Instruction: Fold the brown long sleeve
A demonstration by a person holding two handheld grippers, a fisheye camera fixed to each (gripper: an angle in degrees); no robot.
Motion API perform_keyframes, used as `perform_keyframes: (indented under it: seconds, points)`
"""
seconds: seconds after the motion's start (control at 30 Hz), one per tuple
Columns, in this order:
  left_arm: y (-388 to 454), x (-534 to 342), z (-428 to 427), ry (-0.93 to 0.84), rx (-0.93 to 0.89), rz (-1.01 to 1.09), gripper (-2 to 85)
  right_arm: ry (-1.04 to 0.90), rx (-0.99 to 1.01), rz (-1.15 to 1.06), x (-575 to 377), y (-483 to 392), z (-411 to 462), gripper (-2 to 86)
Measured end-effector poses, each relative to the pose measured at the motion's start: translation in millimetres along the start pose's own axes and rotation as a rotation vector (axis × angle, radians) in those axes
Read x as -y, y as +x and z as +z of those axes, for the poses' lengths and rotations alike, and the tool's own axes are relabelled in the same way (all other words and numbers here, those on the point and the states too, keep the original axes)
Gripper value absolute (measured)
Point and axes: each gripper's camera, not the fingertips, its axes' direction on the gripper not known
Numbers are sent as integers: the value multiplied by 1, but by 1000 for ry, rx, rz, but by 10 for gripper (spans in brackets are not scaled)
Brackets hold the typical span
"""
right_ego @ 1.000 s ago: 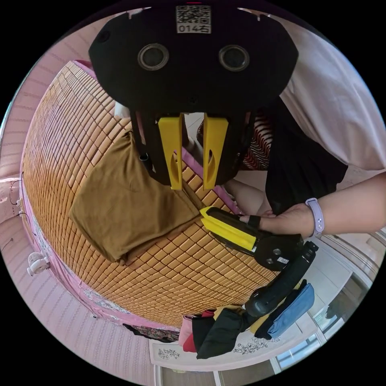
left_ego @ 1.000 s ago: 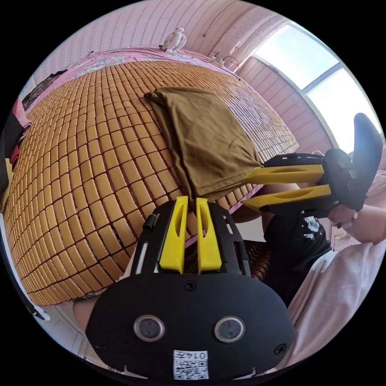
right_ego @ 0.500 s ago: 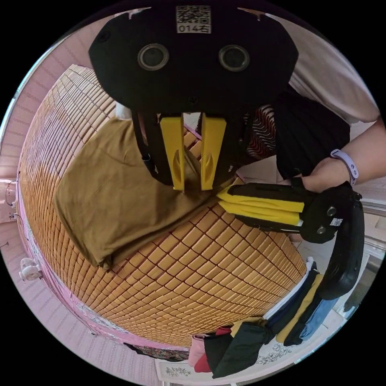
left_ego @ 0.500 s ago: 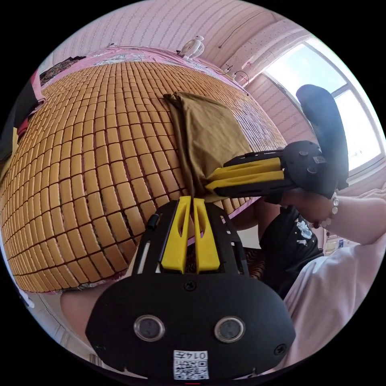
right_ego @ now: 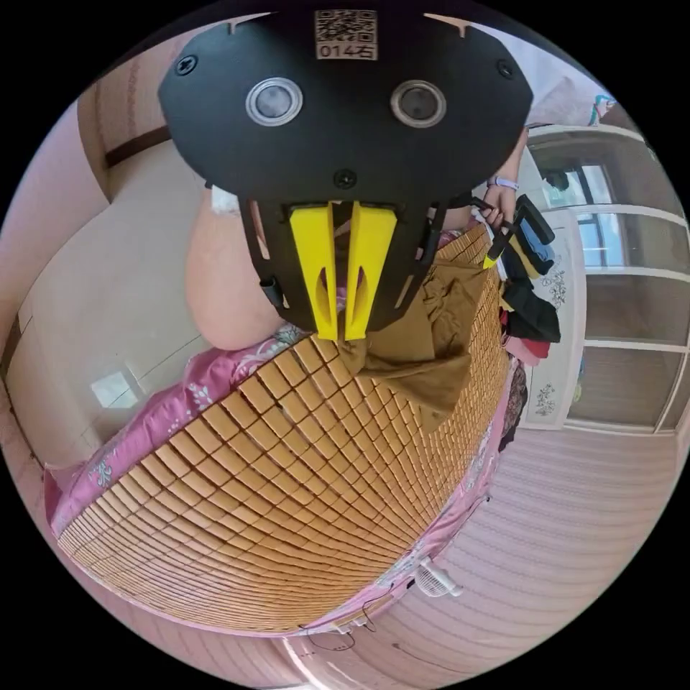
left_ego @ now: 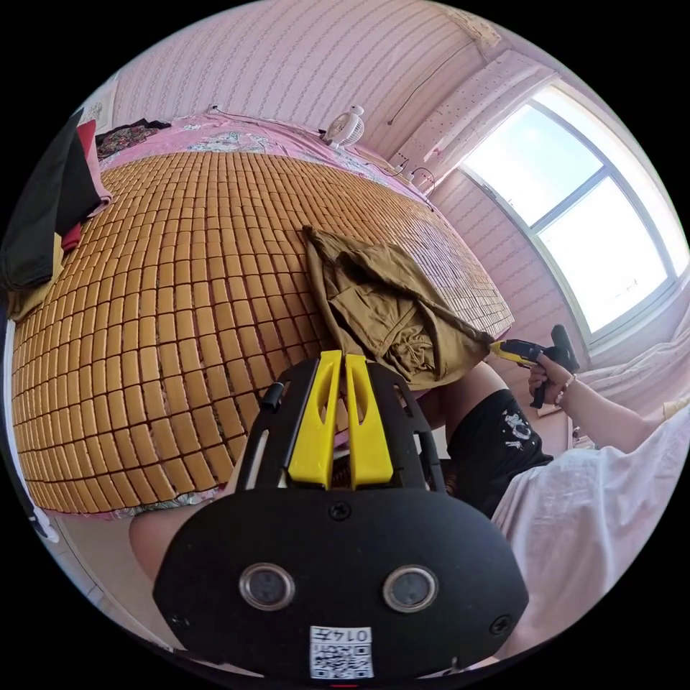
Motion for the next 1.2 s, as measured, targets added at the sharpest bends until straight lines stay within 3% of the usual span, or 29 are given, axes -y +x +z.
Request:
perform_keyframes:
  seconds: [0.17,0.37,0.43,0.57,0.6,0.77,0.83,1.0,1.2]
  points:
    - [10,-32,-6,-12,-7,-16,-10,22,-77,-83,-20,8,-12,55]
    - [24,-63,-10,-27,-2,-31,-10,55,-325,-390,-35,-41,-2,124]
    - [29,-71,-11,-32,0,-34,-10,26,-473,-545,-44,-61,14,123]
    - [39,-92,-13,-54,1,-44,-10,-116,-620,-633,-55,-69,42,61]
    - [40,-95,-13,-55,-4,-52,-10,-152,-586,-635,-59,-69,42,18]
    - [57,-118,-42,43,-42,-28,-10,-77,-259,-566,-72,-65,-13,-2]
    - [65,-121,-60,72,-9,2,-10,-13,-28,-534,-73,-64,-55,-4]
    - [96,-114,-136,219,79,133,-10,164,-10,-806,-95,-118,-146,-6]
    - [152,-113,-270,517,43,280,-10,429,116,-910,-118,-201,-272,-4]
